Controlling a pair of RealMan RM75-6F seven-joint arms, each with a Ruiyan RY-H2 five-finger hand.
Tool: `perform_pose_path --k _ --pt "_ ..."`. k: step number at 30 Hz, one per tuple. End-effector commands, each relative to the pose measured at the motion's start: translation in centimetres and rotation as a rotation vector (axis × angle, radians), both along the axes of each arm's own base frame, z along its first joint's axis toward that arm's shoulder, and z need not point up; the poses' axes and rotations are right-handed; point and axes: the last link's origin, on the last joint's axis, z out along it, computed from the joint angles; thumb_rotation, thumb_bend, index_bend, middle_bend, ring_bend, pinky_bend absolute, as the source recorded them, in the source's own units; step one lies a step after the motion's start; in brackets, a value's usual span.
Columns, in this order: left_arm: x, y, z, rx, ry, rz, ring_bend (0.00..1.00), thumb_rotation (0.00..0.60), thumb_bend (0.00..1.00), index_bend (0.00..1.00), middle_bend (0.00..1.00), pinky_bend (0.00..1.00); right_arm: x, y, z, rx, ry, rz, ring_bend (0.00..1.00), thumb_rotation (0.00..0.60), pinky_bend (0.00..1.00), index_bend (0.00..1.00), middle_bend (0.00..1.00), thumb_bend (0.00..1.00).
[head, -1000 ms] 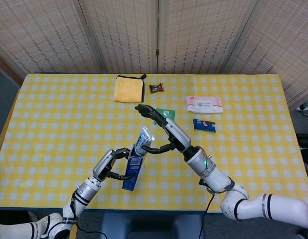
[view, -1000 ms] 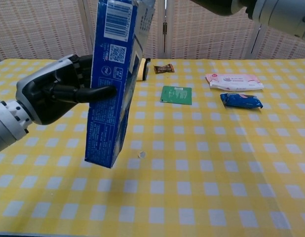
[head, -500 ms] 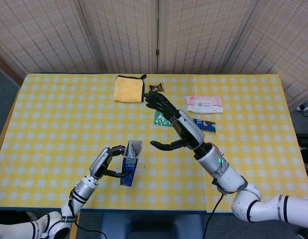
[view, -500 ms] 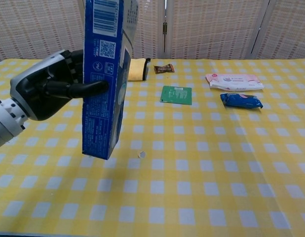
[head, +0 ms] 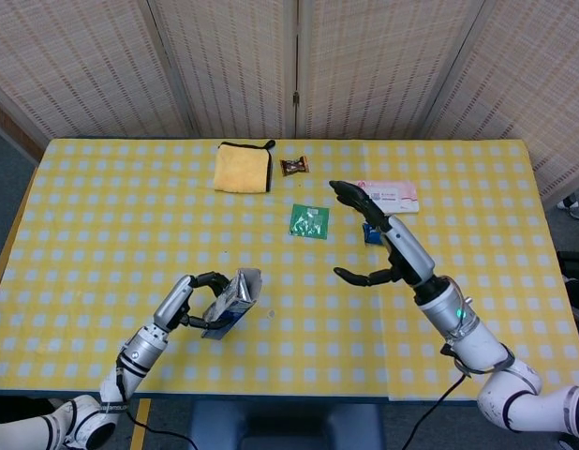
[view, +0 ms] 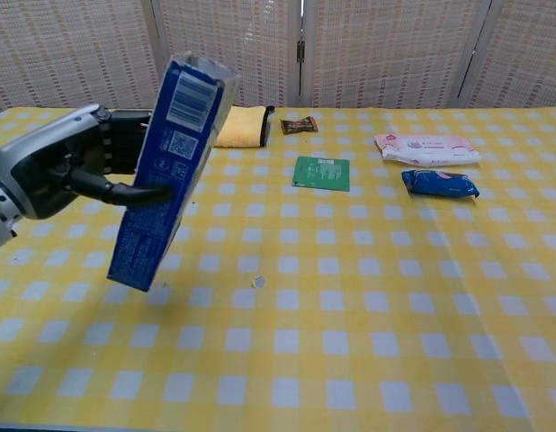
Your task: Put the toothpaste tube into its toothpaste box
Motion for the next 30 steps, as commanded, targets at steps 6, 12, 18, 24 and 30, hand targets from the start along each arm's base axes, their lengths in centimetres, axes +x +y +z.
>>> perform_pose_path --k 6,12,18,24,30 --pt "-4.5 0.7 1.8 0.116 0.263 0.012 0.58 0.600 0.33 0.61 0.64 0.53 -5.0 2.2 0.9 0.013 0.084 -0.056 0.04 0.600 0.06 0.00 0.05 0.29" --pt "-5.6 1.0 1.6 0.135 0.358 -0.009 0.58 0.600 0.33 0.61 0.64 0.53 -6.4 2.5 0.6 0.047 0.100 -0.072 0.04 0.600 0.06 0.00 0.05 0.29" --pt "-6.5 1.3 0.7 0.168 0.457 -0.033 0.58 0.600 0.33 0.61 0.64 0.52 -7.3 2.6 0.3 0.075 0.114 -0.090 0.04 0.600 0.06 0.00 0.04 0.29" --pt "-6.5 1.5 -1.1 0.205 0.539 -0.080 0.57 0.600 0.33 0.60 0.64 0.51 -7.4 2.2 0.3 0.079 0.110 -0.091 0.03 0.600 0.04 0.00 0.02 0.29" --pt "-6.8 1.3 -2.9 0.174 0.595 -0.101 0.51 0.600 0.31 0.57 0.61 0.46 -7.7 2.2 0.6 0.086 0.106 -0.098 0.02 0.600 0.04 0.00 0.01 0.29"
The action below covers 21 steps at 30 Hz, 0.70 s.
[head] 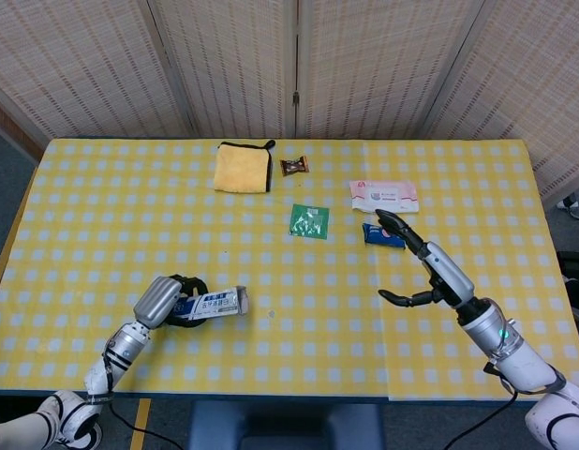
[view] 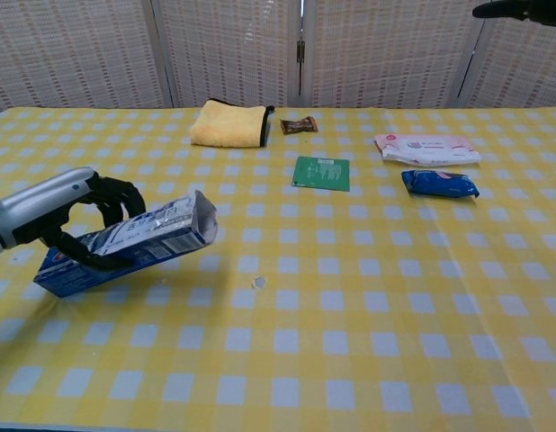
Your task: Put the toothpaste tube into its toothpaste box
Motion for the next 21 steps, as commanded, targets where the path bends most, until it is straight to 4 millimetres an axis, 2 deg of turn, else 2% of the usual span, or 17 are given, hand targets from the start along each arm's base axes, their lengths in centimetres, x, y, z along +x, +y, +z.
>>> perform_pose_path --k 1,6,10,13,16,21 --pt "0.0 -0.2 -1.3 -0.025 0.037 -0.001 0.47 0.600 0.30 0.55 0.59 0.43 -0.1 -0.1 0.1 0.006 0.003 -0.002 0.01 0.600 0.04 0.00 0.01 0.29" --pt "0.0 -0.3 -2.3 -0.027 0.078 -0.010 0.36 0.600 0.28 0.49 0.50 0.33 -0.1 -0.1 0.2 0.006 -0.001 0.004 0.01 0.600 0.03 0.00 0.00 0.29" --pt "0.0 -0.2 -2.3 -0.022 0.070 0.001 0.13 0.600 0.20 0.28 0.28 0.13 -0.3 0.0 0.6 -0.001 0.001 0.000 0.00 0.600 0.03 0.00 0.00 0.29" --pt "0.1 -0.2 -2.1 -0.029 0.055 0.014 0.01 0.600 0.13 0.13 0.10 0.01 -0.6 0.0 0.8 -0.008 0.002 -0.008 0.00 0.600 0.03 0.00 0.00 0.29" --pt "0.4 -0.3 -1.6 -0.017 0.037 0.004 0.00 0.600 0.10 0.07 0.03 0.00 -0.9 0.1 0.9 -0.016 0.011 -0.013 0.00 0.600 0.02 0.00 0.00 0.29" --pt "1.2 -0.9 0.3 0.017 0.005 -0.044 0.00 0.600 0.09 0.06 0.01 0.00 -1.7 1.0 1.4 -0.040 0.054 -0.013 0.00 0.600 0.00 0.00 0.00 0.29"
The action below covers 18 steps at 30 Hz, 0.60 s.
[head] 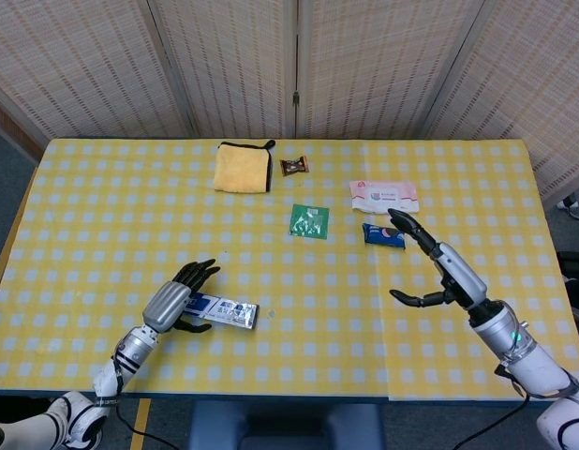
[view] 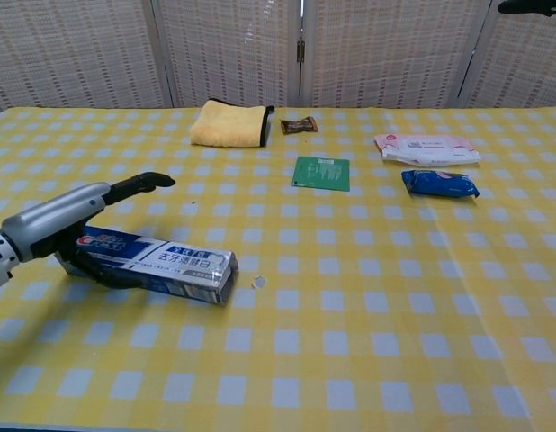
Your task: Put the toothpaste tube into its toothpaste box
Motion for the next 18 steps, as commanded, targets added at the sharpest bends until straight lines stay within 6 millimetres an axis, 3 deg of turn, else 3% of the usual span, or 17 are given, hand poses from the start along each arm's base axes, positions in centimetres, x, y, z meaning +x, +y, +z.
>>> perform_pose_path --k 1,3,7,11,14,18 --pt "0.5 -0.6 2.0 0.041 -0.020 -0.042 0.00 0.600 0.09 0.06 0.01 0.00 -0.7 0.6 0.5 -0.032 0.052 0.007 0.00 0.600 0.00 0.00 0.00 0.29" --pt "0.2 -1.3 4.1 0.087 -0.015 -0.060 0.00 0.600 0.09 0.07 0.01 0.00 -1.6 1.2 1.1 -0.078 0.118 0.004 0.00 0.600 0.00 0.00 0.00 0.29" --pt "-2.1 -3.5 8.9 0.190 0.038 -0.009 0.00 0.600 0.10 0.12 0.01 0.00 -4.2 3.0 2.1 -0.139 0.319 -0.009 0.00 0.600 0.00 0.00 0.00 0.29" --pt "-5.4 -6.4 13.3 0.374 0.174 0.120 0.00 0.600 0.11 0.15 0.04 0.00 -8.5 5.4 3.1 -0.310 0.760 -0.076 0.00 0.600 0.00 0.00 0.00 0.29" --pt "-7.0 -8.5 15.0 0.511 0.324 0.174 0.00 0.600 0.11 0.18 0.04 0.00 -10.9 7.7 3.2 -0.410 1.162 -0.198 0.00 0.600 0.00 0.00 0.00 0.29" --pt "-7.8 -10.8 15.5 0.579 0.441 0.180 0.00 0.600 0.11 0.17 0.04 0.00 -11.8 9.2 2.2 -0.423 1.329 -0.384 0.00 0.600 0.00 0.00 0.00 0.29"
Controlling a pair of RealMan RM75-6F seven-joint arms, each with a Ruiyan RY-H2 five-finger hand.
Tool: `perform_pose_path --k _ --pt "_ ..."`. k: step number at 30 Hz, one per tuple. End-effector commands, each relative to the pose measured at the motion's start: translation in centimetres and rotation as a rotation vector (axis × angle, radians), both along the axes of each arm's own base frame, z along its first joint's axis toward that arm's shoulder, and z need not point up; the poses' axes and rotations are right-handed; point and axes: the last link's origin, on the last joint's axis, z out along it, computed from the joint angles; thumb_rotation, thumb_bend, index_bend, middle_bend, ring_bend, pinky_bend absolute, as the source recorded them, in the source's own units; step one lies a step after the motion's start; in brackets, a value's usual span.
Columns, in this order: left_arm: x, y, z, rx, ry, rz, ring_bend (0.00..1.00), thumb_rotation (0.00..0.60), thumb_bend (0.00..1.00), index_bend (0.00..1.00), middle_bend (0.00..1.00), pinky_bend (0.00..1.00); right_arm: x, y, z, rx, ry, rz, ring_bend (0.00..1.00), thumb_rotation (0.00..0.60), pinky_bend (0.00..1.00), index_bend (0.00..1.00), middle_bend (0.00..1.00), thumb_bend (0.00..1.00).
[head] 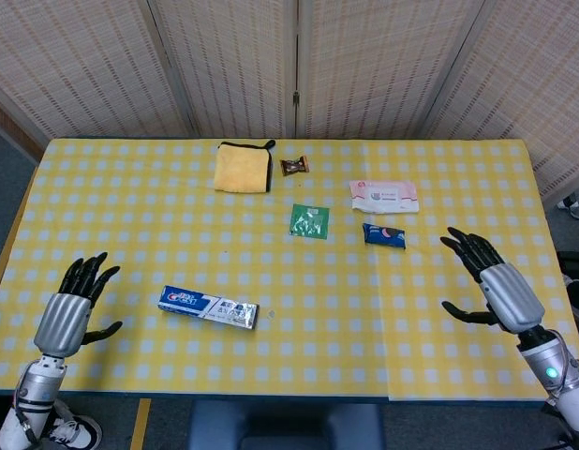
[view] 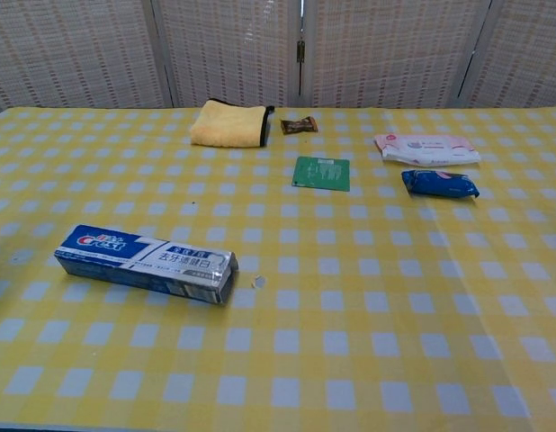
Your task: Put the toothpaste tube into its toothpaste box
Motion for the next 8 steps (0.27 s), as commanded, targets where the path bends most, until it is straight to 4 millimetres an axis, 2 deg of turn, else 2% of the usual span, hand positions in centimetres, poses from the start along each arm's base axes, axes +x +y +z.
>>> perform_pose_path --k 1,4,8 --pt "-1.9 -3.9 1.9 0.133 0.143 0.086 0.00 0.600 0.11 0.17 0.04 0.00 -5.0 4.7 -0.2 -0.193 0.492 -0.365 0.00 0.600 0.00 0.00 0.00 0.29" --pt "-2.6 -5.0 1.8 0.132 0.110 0.156 0.00 0.600 0.11 0.16 0.04 0.00 -6.0 5.3 -0.2 -0.229 0.503 -0.456 0.00 0.600 0.00 0.00 0.00 0.29" --pt "-2.5 -4.9 2.6 0.146 0.086 0.144 0.00 0.600 0.11 0.15 0.04 0.00 -6.0 5.8 0.3 -0.211 0.492 -0.479 0.00 0.600 0.00 0.00 0.00 0.29"
